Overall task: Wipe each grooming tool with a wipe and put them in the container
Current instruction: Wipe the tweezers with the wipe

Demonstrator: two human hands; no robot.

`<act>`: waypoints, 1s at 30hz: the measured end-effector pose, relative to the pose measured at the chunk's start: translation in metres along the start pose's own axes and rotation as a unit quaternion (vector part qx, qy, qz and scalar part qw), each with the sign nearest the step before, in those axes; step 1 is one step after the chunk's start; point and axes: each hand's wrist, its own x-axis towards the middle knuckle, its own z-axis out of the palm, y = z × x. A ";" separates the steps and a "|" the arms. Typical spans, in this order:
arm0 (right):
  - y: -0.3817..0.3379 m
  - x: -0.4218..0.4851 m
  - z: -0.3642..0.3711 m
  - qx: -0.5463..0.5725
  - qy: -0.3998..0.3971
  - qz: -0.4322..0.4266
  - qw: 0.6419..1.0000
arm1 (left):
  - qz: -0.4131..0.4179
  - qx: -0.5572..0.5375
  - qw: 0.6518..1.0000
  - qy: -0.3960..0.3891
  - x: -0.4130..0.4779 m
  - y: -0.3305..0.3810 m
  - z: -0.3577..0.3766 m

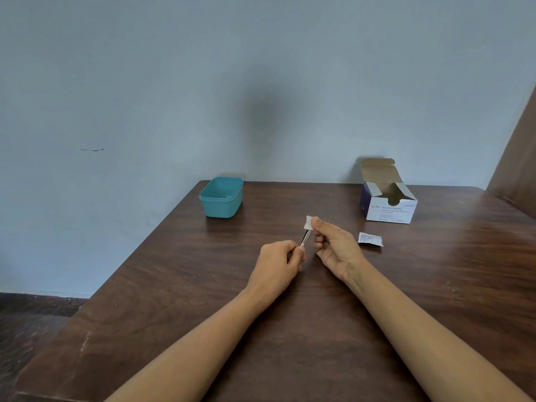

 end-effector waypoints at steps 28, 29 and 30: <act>0.005 0.002 0.002 -0.078 -0.018 -0.048 0.996 | 0.007 -0.002 1.000 0.002 0.000 -0.001 -0.001; 0.006 0.002 0.001 -0.076 -0.026 -0.050 0.996 | 0.006 -0.002 1.000 0.003 0.000 -0.001 -0.001; 0.006 0.003 0.001 -0.072 -0.033 -0.050 0.996 | 0.005 -0.002 1.000 0.004 0.000 -0.001 -0.001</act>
